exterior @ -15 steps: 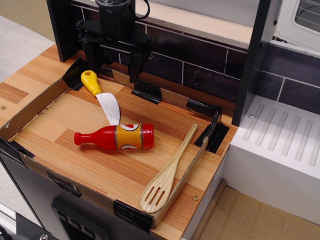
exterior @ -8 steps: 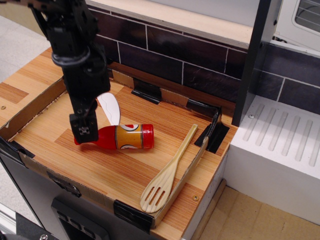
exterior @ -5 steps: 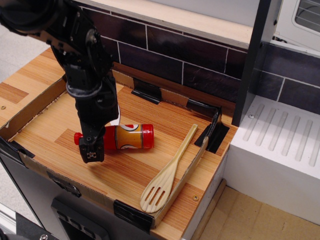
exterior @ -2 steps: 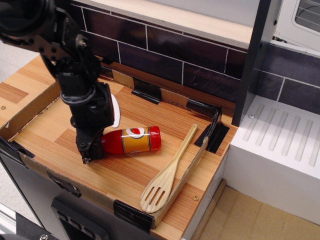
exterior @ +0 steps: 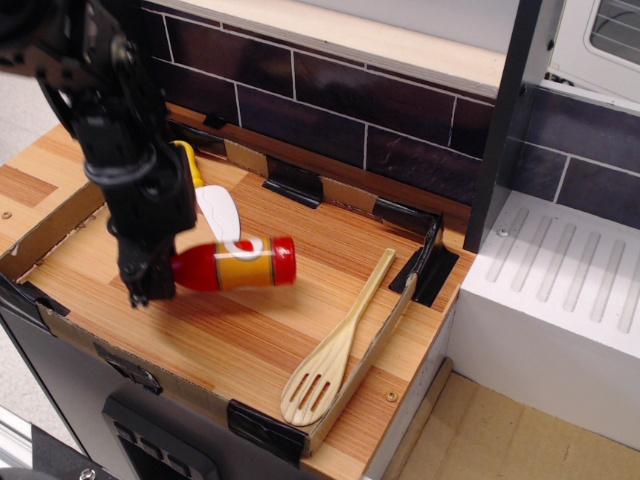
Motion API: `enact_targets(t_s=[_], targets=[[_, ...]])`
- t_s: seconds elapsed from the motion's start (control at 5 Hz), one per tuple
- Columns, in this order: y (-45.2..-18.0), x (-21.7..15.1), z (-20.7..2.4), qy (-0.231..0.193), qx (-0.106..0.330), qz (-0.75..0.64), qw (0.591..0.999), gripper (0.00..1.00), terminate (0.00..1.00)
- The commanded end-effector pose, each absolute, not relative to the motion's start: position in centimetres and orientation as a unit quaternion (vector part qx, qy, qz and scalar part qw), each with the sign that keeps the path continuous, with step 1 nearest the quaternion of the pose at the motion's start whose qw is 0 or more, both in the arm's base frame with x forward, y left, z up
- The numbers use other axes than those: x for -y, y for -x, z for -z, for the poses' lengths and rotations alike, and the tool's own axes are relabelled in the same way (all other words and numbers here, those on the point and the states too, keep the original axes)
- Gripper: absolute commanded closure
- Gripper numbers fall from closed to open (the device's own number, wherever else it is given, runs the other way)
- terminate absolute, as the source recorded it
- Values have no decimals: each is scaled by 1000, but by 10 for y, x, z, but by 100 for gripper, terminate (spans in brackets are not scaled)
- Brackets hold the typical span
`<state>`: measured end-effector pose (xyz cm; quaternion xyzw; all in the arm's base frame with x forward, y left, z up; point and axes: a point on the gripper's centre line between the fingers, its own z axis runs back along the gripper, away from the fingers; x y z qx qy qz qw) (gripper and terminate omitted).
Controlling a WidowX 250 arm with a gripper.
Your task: Upright hot sauce bottle
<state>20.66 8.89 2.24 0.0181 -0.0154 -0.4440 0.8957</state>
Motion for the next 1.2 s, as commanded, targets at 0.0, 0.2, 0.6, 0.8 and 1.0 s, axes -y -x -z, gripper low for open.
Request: enact_targets(t_s=[0.0,0.2,0.6,0.8,1.0], targets=[[-215,-105,-70,-136,-91,443,882,100,0],[-215,-100,-82,-158,-150,432,875,100,0],[-225,-84,-92,-254,-227,384,858,100,0],[-231,-83,-92,-287,-277,361,843,100,0],[-226,-79,-88,-288,-332,349,828,100,0]])
